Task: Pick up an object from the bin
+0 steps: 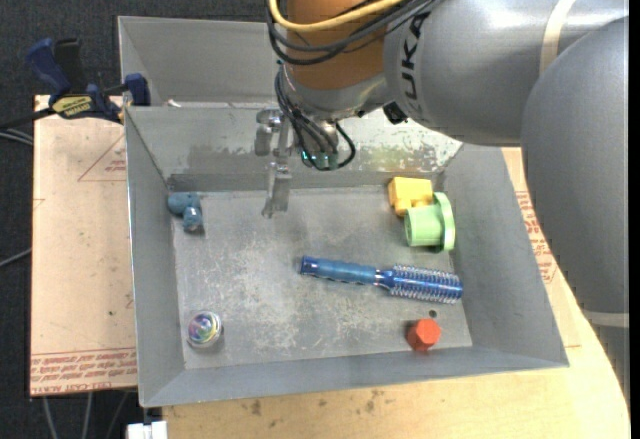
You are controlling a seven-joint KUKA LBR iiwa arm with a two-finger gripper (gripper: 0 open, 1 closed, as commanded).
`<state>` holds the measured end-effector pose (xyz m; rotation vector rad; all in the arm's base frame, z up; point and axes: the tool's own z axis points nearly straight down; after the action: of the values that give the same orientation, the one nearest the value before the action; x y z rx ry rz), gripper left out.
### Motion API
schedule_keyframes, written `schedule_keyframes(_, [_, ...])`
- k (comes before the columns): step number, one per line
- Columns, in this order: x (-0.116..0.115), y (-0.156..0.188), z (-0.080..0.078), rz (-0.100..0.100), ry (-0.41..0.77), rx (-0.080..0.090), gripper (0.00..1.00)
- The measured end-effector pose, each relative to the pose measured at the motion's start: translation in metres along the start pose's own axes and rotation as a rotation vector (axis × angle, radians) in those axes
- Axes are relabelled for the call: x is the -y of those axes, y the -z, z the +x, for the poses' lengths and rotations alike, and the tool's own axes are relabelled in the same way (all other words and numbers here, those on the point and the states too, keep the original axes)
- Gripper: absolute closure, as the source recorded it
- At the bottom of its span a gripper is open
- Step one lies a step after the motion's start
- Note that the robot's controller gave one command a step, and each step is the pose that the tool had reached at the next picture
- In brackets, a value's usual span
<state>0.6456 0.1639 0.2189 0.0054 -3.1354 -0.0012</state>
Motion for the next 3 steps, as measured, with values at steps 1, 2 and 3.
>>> schedule_keyframes(1, [-0.084, -0.062, -0.011, -0.001, 0.191, 0.005, 0.00])
schedule_keyframes(2, [-0.088, -0.082, -0.008, -0.001, 0.077, 0.007, 0.00])
schedule_keyframes(3, [-0.087, -0.120, -0.001, 0.000, -0.107, 0.004, 0.00])
